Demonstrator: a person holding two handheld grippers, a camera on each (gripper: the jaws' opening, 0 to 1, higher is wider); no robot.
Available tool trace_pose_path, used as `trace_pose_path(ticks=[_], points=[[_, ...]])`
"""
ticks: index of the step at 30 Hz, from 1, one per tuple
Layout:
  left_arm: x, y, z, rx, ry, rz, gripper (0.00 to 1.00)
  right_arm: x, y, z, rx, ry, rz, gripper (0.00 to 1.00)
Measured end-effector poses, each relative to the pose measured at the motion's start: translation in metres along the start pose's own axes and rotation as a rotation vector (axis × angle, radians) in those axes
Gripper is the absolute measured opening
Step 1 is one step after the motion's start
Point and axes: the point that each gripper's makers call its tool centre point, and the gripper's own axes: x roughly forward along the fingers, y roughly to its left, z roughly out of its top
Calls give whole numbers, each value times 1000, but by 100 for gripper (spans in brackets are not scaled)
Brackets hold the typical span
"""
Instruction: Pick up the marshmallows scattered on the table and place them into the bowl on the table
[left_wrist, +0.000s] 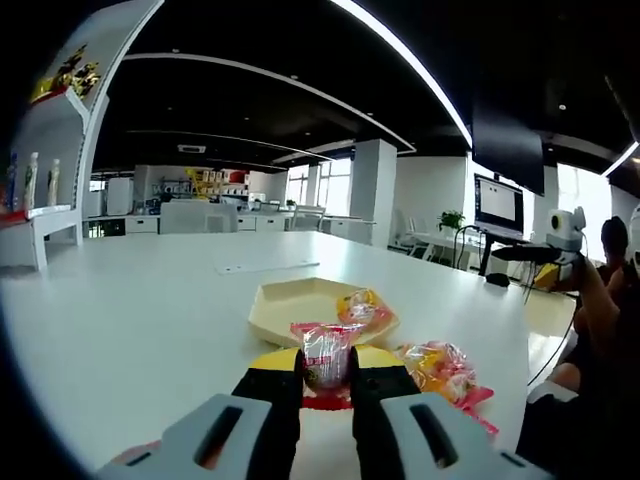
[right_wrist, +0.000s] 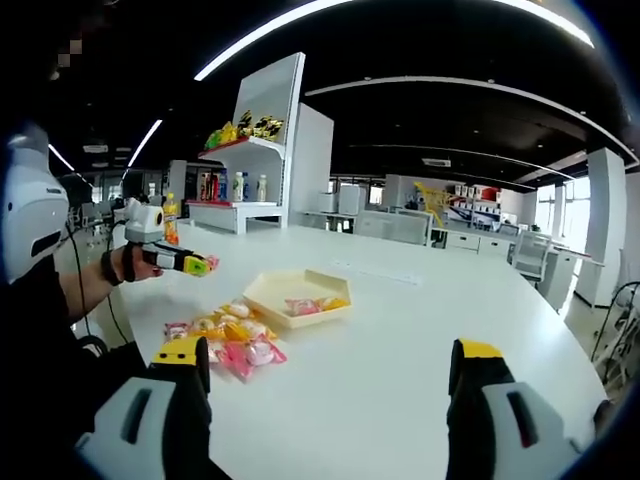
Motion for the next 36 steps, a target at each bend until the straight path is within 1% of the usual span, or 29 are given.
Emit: trace_pose_path(ticks=[4, 8, 11, 17, 21, 28, 33, 36], points=[[6, -3, 3, -2, 7, -12, 18, -2, -2, -4, 7, 7, -3, 97], [13, -7, 6, 15, 24, -16, 18, -2, -6, -7, 13, 12, -11, 97], [18, -9, 9, 14, 22, -27, 18, -2, -7, -7, 14, 12, -11, 97], [29, -10, 27, 16, -8, -41, 18, -1, -7, -5, 10, 13, -10, 97], [36, -10, 34, -1, -22, -55, 18, 0, -1, -4, 3, 18, 0, 97], [54, -14, 46, -15, -50, -72, 18, -5, 6, 7, -21, 5, 13, 97], [67, -12, 47, -32, -60, -71, 18, -7, 6, 10, -24, -6, 10, 97], [77, -9, 45, -78, -69, -66, 18, -7, 7, 10, -30, -3, 13, 97]])
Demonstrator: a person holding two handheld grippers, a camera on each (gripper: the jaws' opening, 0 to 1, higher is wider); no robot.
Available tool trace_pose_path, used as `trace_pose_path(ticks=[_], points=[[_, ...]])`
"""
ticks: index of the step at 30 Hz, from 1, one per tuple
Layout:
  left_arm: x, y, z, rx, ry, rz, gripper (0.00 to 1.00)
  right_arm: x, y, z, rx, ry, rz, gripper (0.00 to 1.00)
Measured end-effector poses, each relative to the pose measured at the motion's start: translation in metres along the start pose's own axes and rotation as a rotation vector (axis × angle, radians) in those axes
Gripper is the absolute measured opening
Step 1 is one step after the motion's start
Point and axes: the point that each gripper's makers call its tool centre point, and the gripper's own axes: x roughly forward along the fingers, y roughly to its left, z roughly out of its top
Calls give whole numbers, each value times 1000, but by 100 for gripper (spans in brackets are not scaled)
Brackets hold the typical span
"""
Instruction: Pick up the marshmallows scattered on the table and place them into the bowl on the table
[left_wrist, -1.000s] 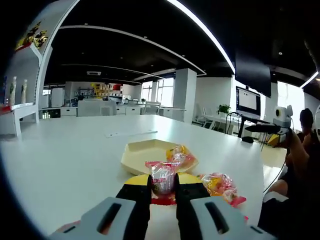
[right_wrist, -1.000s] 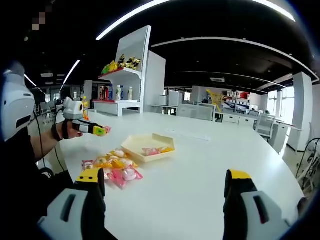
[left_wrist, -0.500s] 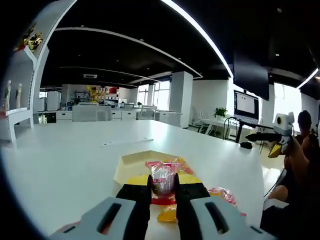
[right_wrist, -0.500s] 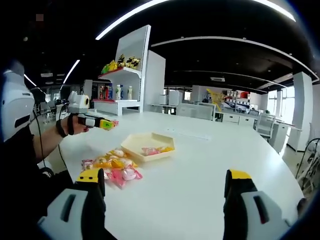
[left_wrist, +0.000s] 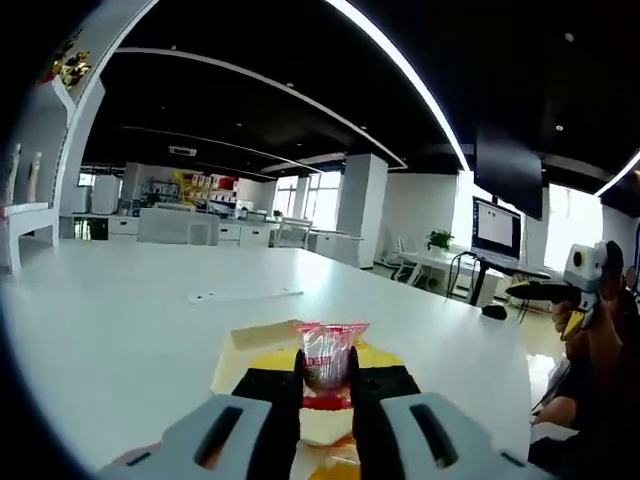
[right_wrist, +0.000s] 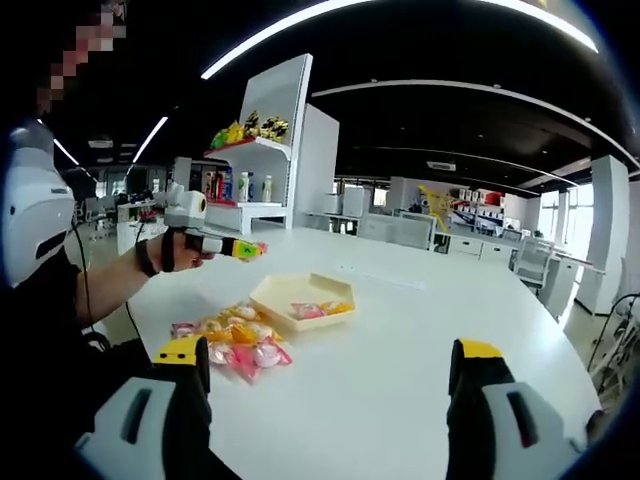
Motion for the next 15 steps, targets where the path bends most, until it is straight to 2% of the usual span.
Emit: trace_pose_path(ticks=[4, 15], points=[[13, 0, -4, -52, -11, -1, 18, 2, 1, 0, 1, 1, 1, 97], [33, -2, -22, -28, -14, -6, 18, 6, 6, 2, -8, 13, 10, 97]])
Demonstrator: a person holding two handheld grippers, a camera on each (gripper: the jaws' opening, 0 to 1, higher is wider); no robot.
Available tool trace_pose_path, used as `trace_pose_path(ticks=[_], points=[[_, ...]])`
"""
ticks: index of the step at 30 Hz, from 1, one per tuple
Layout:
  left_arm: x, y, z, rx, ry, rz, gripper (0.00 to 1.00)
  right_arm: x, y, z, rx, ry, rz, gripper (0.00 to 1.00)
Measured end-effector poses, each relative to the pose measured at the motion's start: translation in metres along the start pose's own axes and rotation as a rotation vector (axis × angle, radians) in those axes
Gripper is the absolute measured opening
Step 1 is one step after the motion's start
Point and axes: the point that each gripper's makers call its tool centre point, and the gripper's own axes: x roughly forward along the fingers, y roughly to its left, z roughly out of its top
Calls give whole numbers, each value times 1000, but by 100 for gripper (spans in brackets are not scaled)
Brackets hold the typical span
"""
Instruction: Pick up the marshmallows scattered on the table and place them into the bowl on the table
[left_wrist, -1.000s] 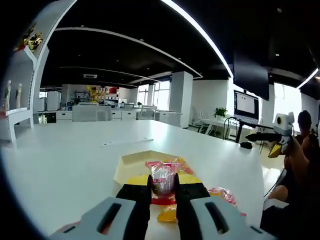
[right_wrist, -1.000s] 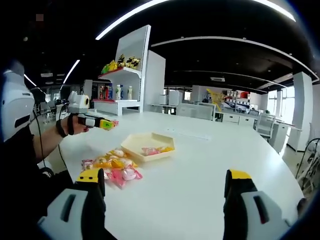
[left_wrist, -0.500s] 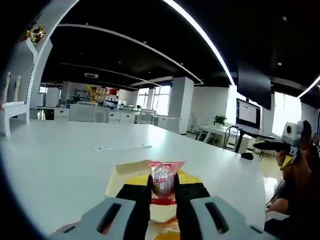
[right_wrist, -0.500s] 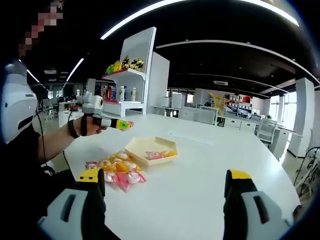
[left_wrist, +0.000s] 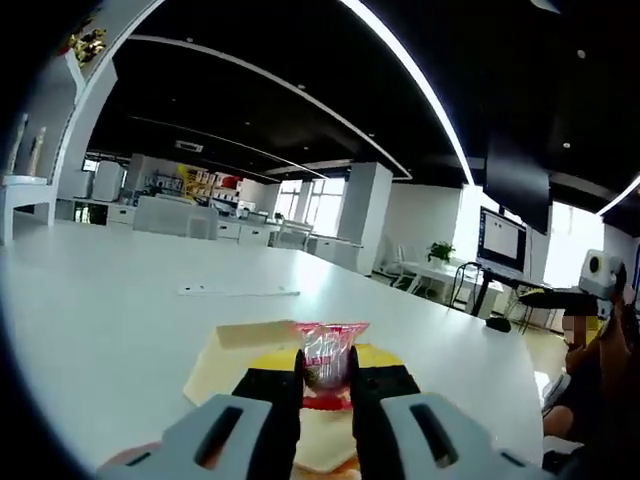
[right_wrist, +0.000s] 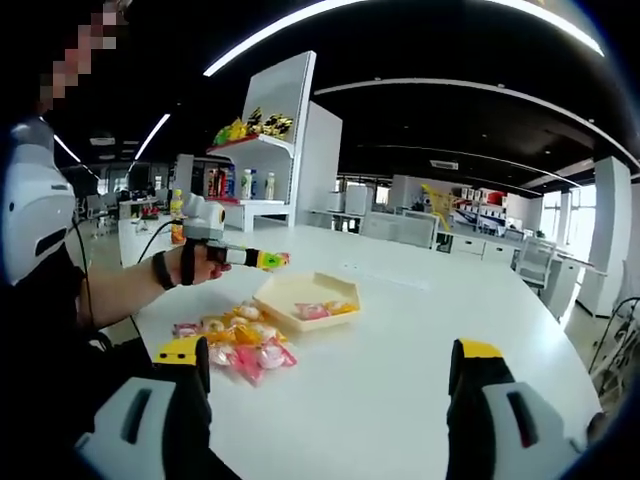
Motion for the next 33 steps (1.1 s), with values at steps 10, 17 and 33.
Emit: trace_pose_path(ticks=[10, 17, 33], points=[[15, 12, -15, -31, 26, 46, 17, 11, -1, 1, -6, 13, 2, 97], [20, 13, -23, 37, 44, 37, 17, 17, 2, -1, -2, 18, 10, 97], [19, -2, -36, 189, 77, 12, 17, 18, 6, -4, -13, 34, 14, 97]])
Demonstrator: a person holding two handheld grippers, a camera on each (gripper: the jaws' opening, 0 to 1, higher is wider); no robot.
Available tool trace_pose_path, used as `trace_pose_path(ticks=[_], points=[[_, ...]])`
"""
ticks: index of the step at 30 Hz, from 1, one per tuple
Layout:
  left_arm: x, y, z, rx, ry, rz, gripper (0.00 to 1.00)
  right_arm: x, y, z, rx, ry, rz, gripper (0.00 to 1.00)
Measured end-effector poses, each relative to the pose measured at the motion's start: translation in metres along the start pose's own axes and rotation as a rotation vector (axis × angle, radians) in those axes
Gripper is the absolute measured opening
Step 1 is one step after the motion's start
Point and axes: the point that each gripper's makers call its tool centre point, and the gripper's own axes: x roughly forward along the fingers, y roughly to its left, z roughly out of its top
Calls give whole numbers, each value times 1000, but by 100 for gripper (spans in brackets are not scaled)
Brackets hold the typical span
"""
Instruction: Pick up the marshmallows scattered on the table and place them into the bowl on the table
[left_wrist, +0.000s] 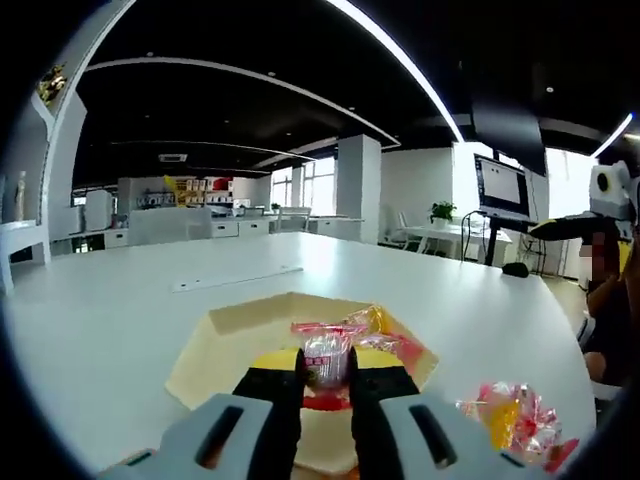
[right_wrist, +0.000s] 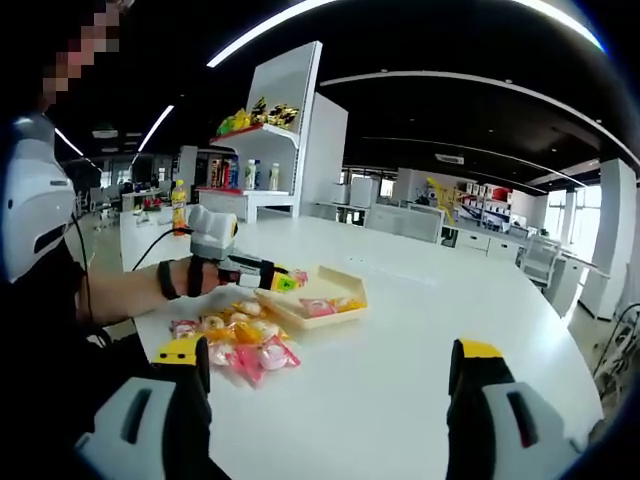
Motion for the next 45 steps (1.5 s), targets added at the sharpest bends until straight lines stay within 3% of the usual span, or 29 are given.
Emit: trace_pose_path(ticks=[9, 15, 45], points=[[-1, -7, 0, 34, -2, -12, 18, 3, 2, 0, 0, 1, 6, 97], [-2, -17, 0, 118, -6, -14, 18, 4, 3, -1, -3, 4, 10, 97], [-1, -12, -14, 67, 60, -18, 18, 2, 2, -6, 8, 8, 0, 97]])
